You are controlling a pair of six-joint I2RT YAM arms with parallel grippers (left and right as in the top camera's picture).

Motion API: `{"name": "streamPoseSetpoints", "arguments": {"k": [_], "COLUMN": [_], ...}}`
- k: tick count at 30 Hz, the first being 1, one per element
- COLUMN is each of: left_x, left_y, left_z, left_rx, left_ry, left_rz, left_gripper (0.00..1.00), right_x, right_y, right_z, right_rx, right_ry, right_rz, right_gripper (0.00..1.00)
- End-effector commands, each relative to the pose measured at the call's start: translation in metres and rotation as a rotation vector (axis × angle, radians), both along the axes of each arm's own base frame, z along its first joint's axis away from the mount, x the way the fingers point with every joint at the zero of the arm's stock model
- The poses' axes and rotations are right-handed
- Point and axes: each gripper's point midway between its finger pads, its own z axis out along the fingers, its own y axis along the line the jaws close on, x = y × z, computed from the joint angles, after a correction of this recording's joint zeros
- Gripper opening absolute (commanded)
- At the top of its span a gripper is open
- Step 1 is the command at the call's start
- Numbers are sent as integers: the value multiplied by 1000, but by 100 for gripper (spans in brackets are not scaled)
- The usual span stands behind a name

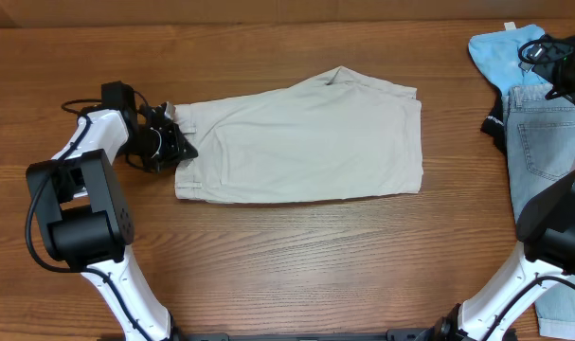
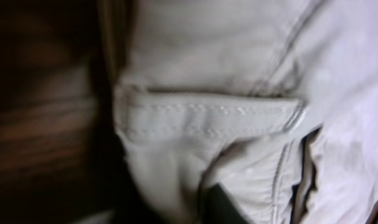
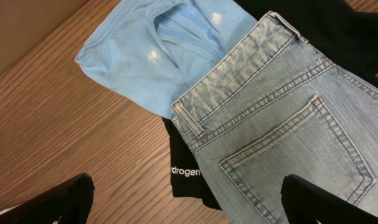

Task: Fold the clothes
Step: 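Pull the shorts leftward with the left gripper and release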

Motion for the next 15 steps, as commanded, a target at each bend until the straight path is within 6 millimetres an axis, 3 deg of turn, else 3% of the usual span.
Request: {"name": "streamPoseSetpoints", "arguments": {"k": [1,4,8,12,15], "left_x": [-16,-16,-7,1,7], "left_y": [32,62,93,121,128], "left_z": [-21,-6,33,83,129], "left_rx": [143,222,303,427,495], "left_ry": [147,198,210,208,172], "left_rz": [100,177,224,289,315], "left_gripper": [4,4,4,4,4], "right_x": [3,3,3,3,3], "right_y": [1,1,1,1,1], "right_z": [11,11,11,11,11], "right_rx": [-7,-7,-7,-7,-7], "right_ry": [-27,-27,-27,-27,-27], "right_rz": [-2,-1,-2,-1,-2], "right_gripper": [100,100,100,100,100]}}
